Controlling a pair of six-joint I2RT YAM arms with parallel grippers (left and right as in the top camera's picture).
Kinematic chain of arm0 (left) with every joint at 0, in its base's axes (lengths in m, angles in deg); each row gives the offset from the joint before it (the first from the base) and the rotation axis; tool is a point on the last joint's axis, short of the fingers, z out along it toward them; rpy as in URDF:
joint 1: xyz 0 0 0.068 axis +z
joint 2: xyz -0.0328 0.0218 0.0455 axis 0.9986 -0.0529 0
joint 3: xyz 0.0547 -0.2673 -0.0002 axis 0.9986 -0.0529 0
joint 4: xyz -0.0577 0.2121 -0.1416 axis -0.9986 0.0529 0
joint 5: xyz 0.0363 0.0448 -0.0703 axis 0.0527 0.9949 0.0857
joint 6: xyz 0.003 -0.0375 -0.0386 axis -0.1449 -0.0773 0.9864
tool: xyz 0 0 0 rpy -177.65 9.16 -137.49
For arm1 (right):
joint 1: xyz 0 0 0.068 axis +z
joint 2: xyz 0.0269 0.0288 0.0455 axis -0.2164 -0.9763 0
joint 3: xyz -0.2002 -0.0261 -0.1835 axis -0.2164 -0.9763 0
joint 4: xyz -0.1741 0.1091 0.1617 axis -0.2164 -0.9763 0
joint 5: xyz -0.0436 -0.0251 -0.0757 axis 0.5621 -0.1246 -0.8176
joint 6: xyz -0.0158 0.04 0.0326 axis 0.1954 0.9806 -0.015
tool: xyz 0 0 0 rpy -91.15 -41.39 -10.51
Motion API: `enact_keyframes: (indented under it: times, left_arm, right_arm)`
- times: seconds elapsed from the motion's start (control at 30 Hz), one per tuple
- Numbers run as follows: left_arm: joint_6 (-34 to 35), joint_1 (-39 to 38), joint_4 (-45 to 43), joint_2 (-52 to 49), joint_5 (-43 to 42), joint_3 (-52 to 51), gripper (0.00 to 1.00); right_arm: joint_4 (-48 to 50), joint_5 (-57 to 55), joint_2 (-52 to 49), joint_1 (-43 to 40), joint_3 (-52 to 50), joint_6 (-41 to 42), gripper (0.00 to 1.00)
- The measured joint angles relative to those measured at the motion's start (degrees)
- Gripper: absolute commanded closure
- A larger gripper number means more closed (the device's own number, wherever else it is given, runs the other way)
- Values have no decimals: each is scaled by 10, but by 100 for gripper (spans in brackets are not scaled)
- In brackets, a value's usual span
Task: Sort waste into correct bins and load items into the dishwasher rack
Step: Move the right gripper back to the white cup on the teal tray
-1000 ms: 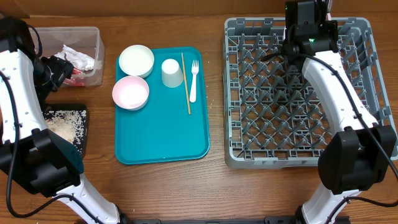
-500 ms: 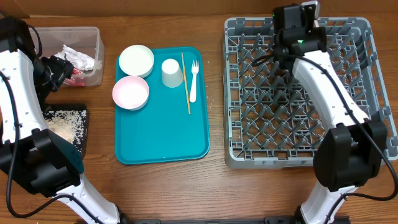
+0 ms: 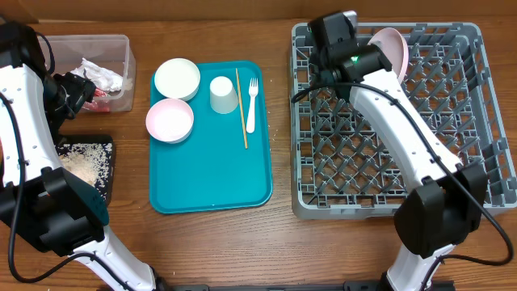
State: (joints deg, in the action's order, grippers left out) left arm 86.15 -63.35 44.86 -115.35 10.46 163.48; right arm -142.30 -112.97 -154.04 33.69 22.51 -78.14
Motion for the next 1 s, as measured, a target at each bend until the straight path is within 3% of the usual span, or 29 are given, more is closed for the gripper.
enact_keyframes:
  times: [0.2, 0.33, 0.57, 0.8, 1.0]
  left_arm:
    - [0, 0, 0, 0, 0, 0, 0]
    - [0, 0, 0, 0, 0, 0, 0]
    - [0, 0, 0, 0, 0, 0, 0]
    - [0, 0, 0, 0, 0, 0, 0]
    - [0, 0, 0, 0, 0, 0, 0]
  right_arm:
    - [95, 315, 30, 1, 49, 13, 0]
    - [152, 425, 29, 10, 49, 17, 0]
    - [179, 468, -25, 66, 49, 19, 0]
    - [174, 405, -121, 158, 38, 19, 0]
    - [206, 381, -123, 193, 37, 19, 0]
